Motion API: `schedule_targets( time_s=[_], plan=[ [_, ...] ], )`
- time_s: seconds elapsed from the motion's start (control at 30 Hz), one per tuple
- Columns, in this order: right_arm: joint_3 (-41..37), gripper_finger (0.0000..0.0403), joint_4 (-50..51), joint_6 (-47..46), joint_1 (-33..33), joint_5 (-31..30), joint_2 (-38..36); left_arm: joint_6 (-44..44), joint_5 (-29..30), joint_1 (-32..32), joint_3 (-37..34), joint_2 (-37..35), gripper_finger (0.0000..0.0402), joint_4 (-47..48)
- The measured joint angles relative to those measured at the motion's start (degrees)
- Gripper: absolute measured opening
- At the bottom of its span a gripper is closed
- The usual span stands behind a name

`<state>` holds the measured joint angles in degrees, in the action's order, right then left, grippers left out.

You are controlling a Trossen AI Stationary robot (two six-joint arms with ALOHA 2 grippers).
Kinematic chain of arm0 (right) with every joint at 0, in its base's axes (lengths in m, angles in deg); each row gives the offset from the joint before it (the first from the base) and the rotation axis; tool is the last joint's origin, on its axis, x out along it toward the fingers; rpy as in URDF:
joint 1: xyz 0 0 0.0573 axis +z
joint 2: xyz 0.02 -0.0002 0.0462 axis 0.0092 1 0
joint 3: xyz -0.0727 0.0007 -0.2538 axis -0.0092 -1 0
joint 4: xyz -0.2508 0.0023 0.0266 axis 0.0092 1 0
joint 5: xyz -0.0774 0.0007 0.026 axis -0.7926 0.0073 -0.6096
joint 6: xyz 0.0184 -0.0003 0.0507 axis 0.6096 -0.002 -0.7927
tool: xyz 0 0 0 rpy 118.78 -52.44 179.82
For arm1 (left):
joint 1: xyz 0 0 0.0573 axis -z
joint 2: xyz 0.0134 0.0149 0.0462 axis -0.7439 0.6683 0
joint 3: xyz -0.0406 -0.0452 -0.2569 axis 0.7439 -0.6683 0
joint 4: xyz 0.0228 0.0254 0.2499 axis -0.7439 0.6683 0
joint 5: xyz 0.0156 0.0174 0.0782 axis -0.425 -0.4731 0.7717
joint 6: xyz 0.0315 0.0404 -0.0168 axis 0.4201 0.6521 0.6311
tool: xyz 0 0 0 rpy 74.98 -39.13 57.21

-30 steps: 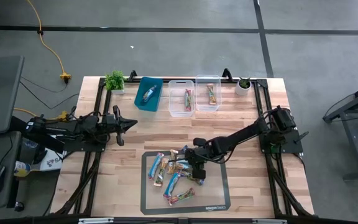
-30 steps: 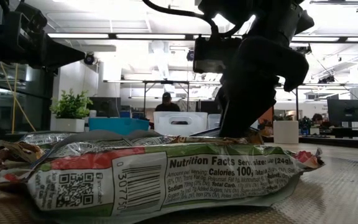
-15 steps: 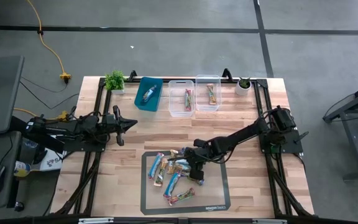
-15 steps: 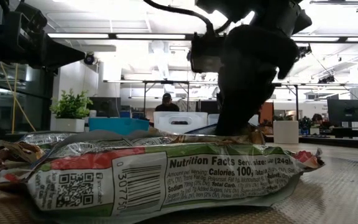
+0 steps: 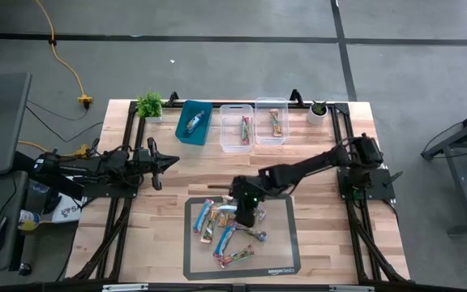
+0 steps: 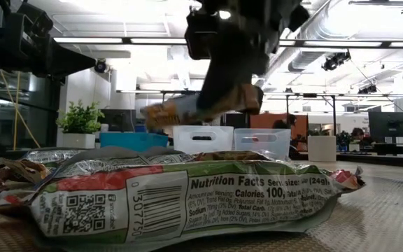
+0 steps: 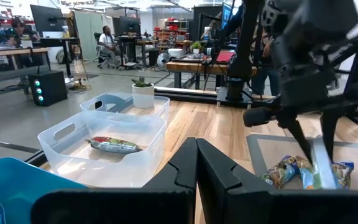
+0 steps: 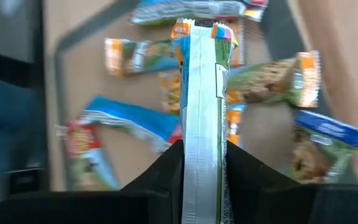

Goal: Pick and place Granola Bars by type
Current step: Put the yellow granola bar into the right transparent bin

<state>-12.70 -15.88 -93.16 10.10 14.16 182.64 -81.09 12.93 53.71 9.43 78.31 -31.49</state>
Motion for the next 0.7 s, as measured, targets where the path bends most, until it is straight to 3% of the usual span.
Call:
schedule_targets(
  time_s=[0.3, 0.7],
  plan=[
    [1.1, 0.0078, -8.5, -6.0, -5.0, 18.2, -0.1, 0.0, 0.0, 0.0, 0.0, 0.0, 0.0, 0.0],
    [1.1, 0.0078, -26.0, -12.0, -10.1, 21.7, -0.1, 0.0, 0.0, 0.0, 0.0, 0.0, 0.0, 0.0]
  ],
)
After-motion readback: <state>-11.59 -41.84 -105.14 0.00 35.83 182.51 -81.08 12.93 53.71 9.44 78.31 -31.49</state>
